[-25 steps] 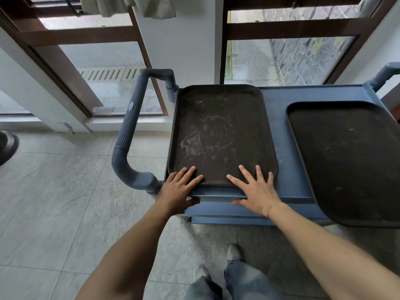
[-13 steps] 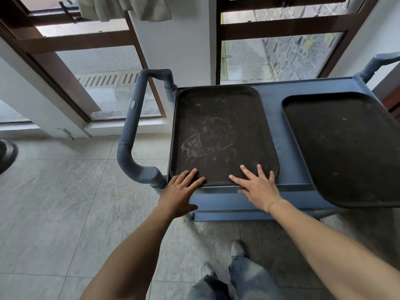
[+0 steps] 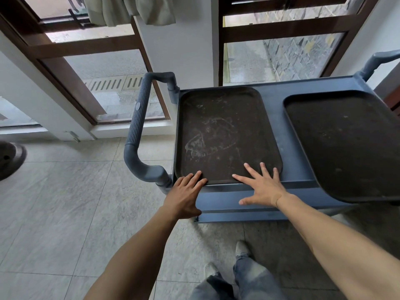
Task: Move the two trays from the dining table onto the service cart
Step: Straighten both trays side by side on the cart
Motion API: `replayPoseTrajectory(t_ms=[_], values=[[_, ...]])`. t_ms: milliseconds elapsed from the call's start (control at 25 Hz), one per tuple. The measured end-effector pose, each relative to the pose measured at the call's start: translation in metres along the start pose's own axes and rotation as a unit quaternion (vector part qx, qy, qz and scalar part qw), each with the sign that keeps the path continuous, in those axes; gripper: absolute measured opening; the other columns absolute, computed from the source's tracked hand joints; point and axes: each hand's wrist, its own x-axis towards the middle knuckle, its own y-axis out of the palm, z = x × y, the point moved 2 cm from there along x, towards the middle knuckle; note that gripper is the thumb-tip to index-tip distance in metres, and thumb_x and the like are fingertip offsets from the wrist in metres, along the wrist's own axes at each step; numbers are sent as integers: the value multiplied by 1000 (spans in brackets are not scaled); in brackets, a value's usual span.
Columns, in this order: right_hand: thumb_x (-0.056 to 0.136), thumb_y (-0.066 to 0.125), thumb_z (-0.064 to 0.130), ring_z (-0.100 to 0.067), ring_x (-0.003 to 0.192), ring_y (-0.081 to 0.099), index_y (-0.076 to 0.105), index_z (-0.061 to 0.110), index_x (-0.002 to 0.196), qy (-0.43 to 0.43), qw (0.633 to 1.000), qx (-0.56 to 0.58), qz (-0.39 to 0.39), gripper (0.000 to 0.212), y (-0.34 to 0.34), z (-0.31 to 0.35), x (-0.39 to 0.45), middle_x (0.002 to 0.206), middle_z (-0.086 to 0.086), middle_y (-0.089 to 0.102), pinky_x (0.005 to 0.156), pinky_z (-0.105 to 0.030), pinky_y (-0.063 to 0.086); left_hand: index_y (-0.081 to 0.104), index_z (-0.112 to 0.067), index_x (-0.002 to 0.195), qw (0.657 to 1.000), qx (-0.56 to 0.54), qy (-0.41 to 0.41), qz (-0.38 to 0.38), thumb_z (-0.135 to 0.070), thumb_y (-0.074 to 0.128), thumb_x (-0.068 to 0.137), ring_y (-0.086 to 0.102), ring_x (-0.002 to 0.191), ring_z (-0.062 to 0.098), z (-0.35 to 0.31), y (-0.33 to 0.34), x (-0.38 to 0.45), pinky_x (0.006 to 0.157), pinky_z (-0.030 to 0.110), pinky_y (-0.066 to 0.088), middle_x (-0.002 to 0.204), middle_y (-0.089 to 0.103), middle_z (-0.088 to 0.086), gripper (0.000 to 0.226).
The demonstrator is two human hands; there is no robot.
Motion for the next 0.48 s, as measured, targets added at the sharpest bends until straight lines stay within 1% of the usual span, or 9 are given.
replayPoseTrajectory(t_ms=[120,240,360,480], values=[[70,51,83,-39,148,-17,-2,62,146,-8,1000,-4,5,95,-1,2,-5,163,8,-19,110,-69,-8,7,-28,156,1000,-5,3,16,-52,70,75,3,151,25,-1,-2,-3,121,42,8,166,-5,1,105],[73,50,82,-33,150,-13,-1,55,149,-5,1000,-5,6,95,-4,5,-11,165,6,-15,111,-68,-5,7,-28,156,999,-22,2,30,-58,69,76,3,151,24,-1,-7,-4,121,41,5,166,-3,-1,106],[77,43,83,-31,151,-9,0,50,152,4,1000,-1,4,93,-3,10,-20,165,5,-10,114,-64,-3,10,-29,157,998,-42,-11,35,-66,61,78,6,151,22,-3,-11,-6,121,39,4,166,1,-1,100],[83,32,81,-30,151,-5,1,47,153,10,1000,8,1,83,-3,13,-28,166,3,-1,117,-60,1,15,-32,156,997,-67,-26,39,-75,51,81,13,150,21,-10,-19,-6,120,41,7,166,8,0,94]])
